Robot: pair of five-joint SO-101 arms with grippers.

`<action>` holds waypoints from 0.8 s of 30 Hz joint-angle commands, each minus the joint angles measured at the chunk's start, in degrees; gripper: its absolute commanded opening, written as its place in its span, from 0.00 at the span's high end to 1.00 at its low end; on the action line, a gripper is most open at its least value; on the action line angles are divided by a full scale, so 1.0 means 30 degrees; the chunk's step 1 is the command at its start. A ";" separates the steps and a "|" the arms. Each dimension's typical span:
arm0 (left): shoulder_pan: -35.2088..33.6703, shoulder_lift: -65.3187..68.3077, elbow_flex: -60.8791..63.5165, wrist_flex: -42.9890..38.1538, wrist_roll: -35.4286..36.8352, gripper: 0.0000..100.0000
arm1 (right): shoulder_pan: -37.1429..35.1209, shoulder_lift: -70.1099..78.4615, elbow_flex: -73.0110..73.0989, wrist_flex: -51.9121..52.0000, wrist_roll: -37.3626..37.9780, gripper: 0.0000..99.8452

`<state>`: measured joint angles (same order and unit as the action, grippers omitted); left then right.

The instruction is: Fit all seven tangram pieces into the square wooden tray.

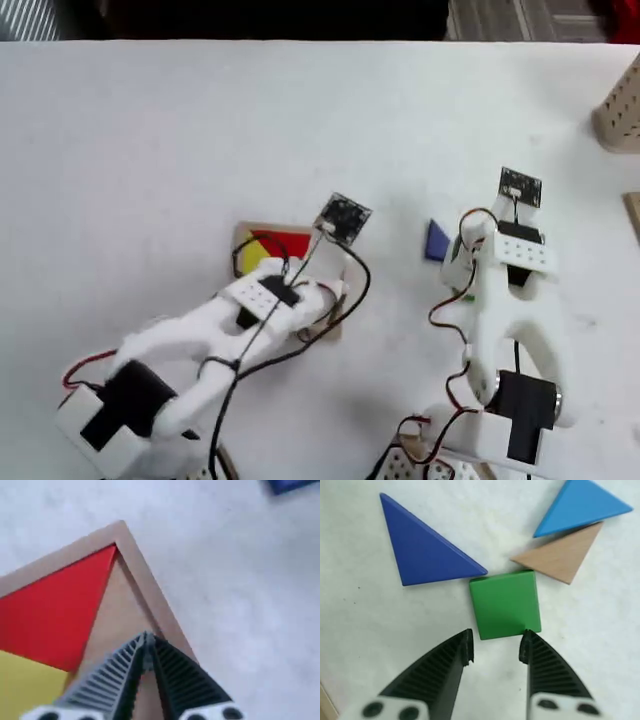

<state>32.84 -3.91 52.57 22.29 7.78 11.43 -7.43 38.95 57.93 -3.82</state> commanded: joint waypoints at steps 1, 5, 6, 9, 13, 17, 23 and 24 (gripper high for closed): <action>-0.0366 0.0161 -0.1114 0.0850 0.0234 0.98 | -0.0044 -0.0073 -0.0645 -0.0190 0.0176 0.84; -0.0484 0.0044 -0.1114 0.1700 0.0234 0.98 | -0.0044 -0.0073 -0.0645 -0.0190 0.0176 0.84; -0.0484 -0.0161 -0.1084 0.1963 0.0234 0.98 | -0.0044 -0.0073 -0.0645 -0.0190 0.0176 0.84; -0.0366 -0.0952 -0.0469 0.2608 0.0176 0.98 | -0.0044 -0.0073 -0.0645 -0.0190 0.0176 0.84; -0.0396 -0.2711 0.1172 0.2579 0.0176 0.98 | -0.0044 -0.0073 -0.0645 -0.0190 0.0176 0.84; -0.0396 -0.4381 0.2667 0.2549 0.0176 0.98 | -0.0073 -0.0073 -0.0645 -0.0190 0.0176 0.84; -0.0806 -0.5114 0.2989 0.2549 0.0117 0.98 | -0.0132 -0.0073 -0.0645 -0.0190 0.0176 0.84; -0.0952 -0.5231 0.2989 0.2491 0.0117 0.98 | -0.0132 -0.0073 -0.0645 -0.0190 0.0176 0.84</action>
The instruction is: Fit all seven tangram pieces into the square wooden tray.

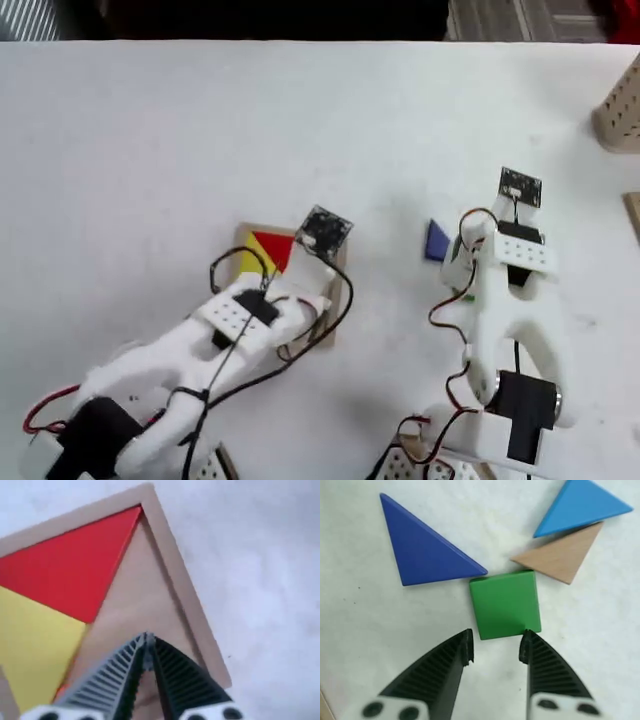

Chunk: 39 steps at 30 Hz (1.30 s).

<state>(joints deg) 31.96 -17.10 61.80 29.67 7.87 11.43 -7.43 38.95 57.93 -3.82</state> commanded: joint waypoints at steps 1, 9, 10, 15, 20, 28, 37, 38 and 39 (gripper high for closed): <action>-0.0806 -0.0835 -0.0088 -0.0117 0.0088 0.98 | -0.0132 -0.0073 -0.0645 -0.0190 0.0176 0.84; -0.0894 -0.0864 -0.0088 -0.0586 0.0059 0.98 | -0.0161 -0.0073 -0.0645 -0.0190 0.0176 0.84; -0.0894 -0.0864 -0.0088 -0.0586 0.0059 0.98 | -0.0161 -0.0073 -0.0645 -0.0190 0.0176 0.84; -0.0923 -0.0864 -0.0088 -0.0557 0.0029 0.98 | -0.0161 -0.0073 -0.0645 -0.0190 0.0176 0.84; -0.0806 -0.0864 -0.0967 -0.0117 -0.0645 0.98 | -0.0161 -0.0073 -0.0645 -0.0190 0.0176 0.84; -0.1714 -0.0864 -0.4982 0.3253 -0.4278 0.98 | -0.0073 -0.0073 -0.0645 -0.0190 0.0176 0.84; -0.4469 -0.0747 -0.5568 0.4484 -0.7033 0.88 | 0.0073 -0.0073 -0.0703 -0.0220 0.0117 0.84; -0.4498 -0.0777 -0.5333 0.4571 -0.7004 0.83 | 0.0308 -0.0073 -0.0733 -0.0220 0.0059 0.84; -0.4469 -0.0806 -0.5040 0.4571 -0.7004 0.78 | 0.0630 -0.0073 -0.0762 -0.0249 0.0029 0.84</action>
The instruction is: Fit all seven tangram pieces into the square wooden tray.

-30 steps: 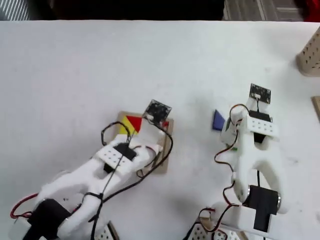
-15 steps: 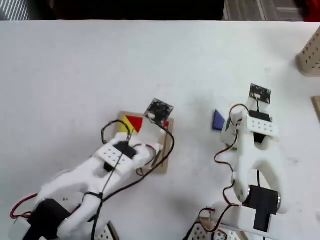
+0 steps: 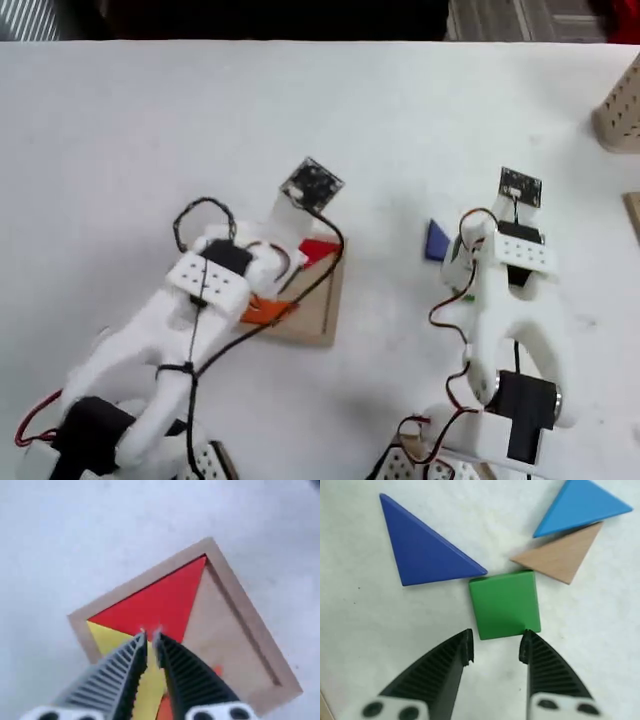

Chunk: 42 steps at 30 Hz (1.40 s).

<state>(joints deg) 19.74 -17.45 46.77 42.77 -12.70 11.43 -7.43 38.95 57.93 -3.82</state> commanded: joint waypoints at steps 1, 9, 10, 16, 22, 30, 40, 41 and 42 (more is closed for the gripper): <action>-0.0337 -0.0718 0.0234 0.0117 -0.0147 0.73 | 0.0923 -0.0073 -0.0762 -0.0454 0.0029 0.84; -0.0542 -0.0601 0.0967 -0.1641 -0.0117 0.73 | 0.2359 -0.0103 -0.0762 -0.1304 -0.1231 0.84; -0.0718 -0.0601 0.1114 -0.2022 -0.0117 0.75 | 0.2359 -0.0103 -0.0762 -0.1304 -0.1260 0.84; -0.3502 -0.0601 0.0234 -0.2227 0.0733 0.79 | 0.2330 -0.0132 -0.0733 -0.1187 -0.1055 0.84; -0.6286 -0.0601 -0.0234 -0.2403 0.3370 0.79 | 0.2359 -0.0103 -0.0762 -0.1187 -0.1055 0.84; -0.6491 0.0777 -0.0469 -0.3370 0.3370 0.79 | 0.2418 -0.0103 -0.0762 -0.1275 -0.1055 0.84; -0.6872 0.3326 -0.2842 -0.1817 0.3370 0.79 | 0.2418 -0.0103 -0.0703 -0.1275 -0.1055 0.84; -0.6872 0.3326 -0.2842 -0.1817 0.3370 0.79 | 0.2418 -0.0103 -0.0703 -0.1275 -0.1055 0.84; -0.6872 0.3326 -0.2842 -0.1817 0.3370 0.79 | 0.2418 -0.0103 -0.0703 -0.1275 -0.1055 0.84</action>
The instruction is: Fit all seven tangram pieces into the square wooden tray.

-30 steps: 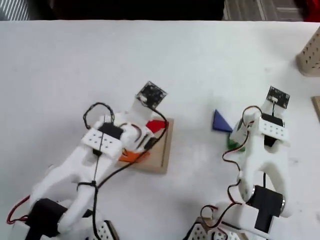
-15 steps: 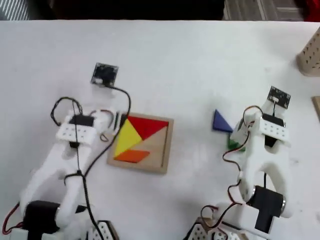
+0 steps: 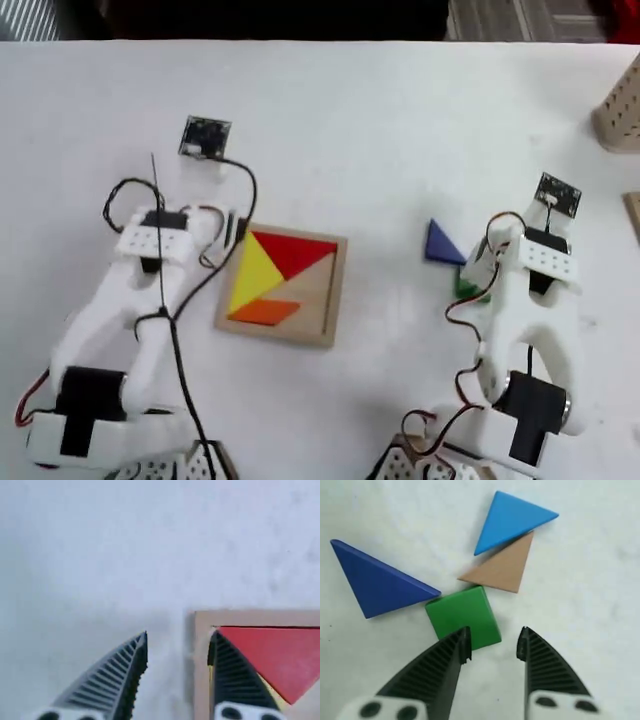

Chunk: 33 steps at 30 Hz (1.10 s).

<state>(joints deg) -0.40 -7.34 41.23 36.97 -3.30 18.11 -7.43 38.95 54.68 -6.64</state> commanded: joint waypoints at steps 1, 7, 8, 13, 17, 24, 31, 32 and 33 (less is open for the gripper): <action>-0.0161 -0.0044 -0.0996 0.0117 0.0234 0.79 | 0.0190 -0.0103 -0.0703 -0.0190 -0.0117 0.84; -0.0161 -0.0044 -0.0967 0.0117 0.0234 0.79 | 0.0454 -0.0103 -0.0733 -0.0190 -0.0117 0.84; -0.0161 -0.0044 -0.0967 0.0117 0.0234 0.79 | 0.0777 -0.0132 -0.0762 -0.0190 -0.0117 0.84; -0.0161 0.0103 -0.1055 0.0000 0.0234 0.79 | 0.1568 -0.0103 -0.0703 -0.0923 -0.0117 0.84; -0.0161 0.0103 -0.1055 0.0000 0.0234 0.79 | 0.1421 -0.0103 -0.0703 -0.0923 -0.0147 0.84; -0.0161 0.0103 -0.1055 0.0000 0.0234 0.79 | 0.1363 -0.0103 -0.0703 -0.0923 -0.0147 0.84; -0.0044 0.0103 -0.1026 0.0000 0.0234 0.79 | 0.1363 -0.0103 -0.0703 -0.0923 -0.0117 0.84; -0.0015 0.0103 -0.0996 0.0000 0.0234 0.79 | 0.1363 -0.0103 -0.0703 -0.0923 -0.0117 0.84; -0.0015 0.0103 -0.0996 0.0000 0.0234 0.79 | 0.1363 -0.0103 -0.0703 -0.0923 -0.0117 0.84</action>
<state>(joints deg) -0.40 -7.16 41.23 37.14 -3.30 22.15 -7.43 38.95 52.75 -6.64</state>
